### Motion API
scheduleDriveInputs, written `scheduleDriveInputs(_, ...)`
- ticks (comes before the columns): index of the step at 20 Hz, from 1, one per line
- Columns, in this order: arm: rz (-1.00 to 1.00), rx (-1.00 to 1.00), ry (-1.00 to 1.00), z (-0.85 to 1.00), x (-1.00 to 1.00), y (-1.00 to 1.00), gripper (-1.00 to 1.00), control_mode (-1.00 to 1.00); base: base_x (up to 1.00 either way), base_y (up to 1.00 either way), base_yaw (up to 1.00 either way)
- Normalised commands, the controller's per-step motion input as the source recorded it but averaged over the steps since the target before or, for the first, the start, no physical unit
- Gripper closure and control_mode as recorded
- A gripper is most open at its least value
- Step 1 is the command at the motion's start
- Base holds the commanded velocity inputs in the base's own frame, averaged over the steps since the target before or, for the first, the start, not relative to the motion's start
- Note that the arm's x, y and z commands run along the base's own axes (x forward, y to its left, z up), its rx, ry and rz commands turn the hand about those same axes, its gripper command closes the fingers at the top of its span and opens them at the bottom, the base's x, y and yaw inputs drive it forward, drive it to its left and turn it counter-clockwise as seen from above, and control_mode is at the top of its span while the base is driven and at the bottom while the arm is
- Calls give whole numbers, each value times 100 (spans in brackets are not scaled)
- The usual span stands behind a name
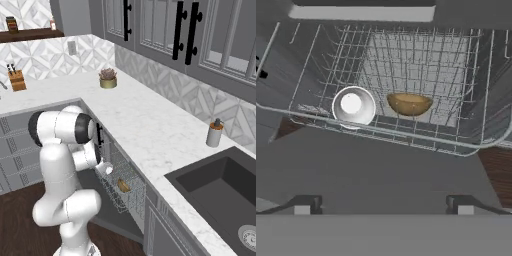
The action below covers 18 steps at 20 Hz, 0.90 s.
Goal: Pick up the cup and bowl from the counter, place them in the dishwasher, and close the dishwasher door.
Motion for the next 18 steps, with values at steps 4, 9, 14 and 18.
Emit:
scheduleDriveInputs(4,-15,-2,25,58,-26,13,-100,-100,0,0,0)
scheduleDriveInputs(9,-4,-5,19,-43,2,3,-100,-100,0,0,0)
scheduleDriveInputs(14,0,3,2,-56,28,-18,-100,-100,0,0,0)
scheduleDriveInputs(18,-4,0,-17,-64,6,-9,-100,-100,0,0,0)
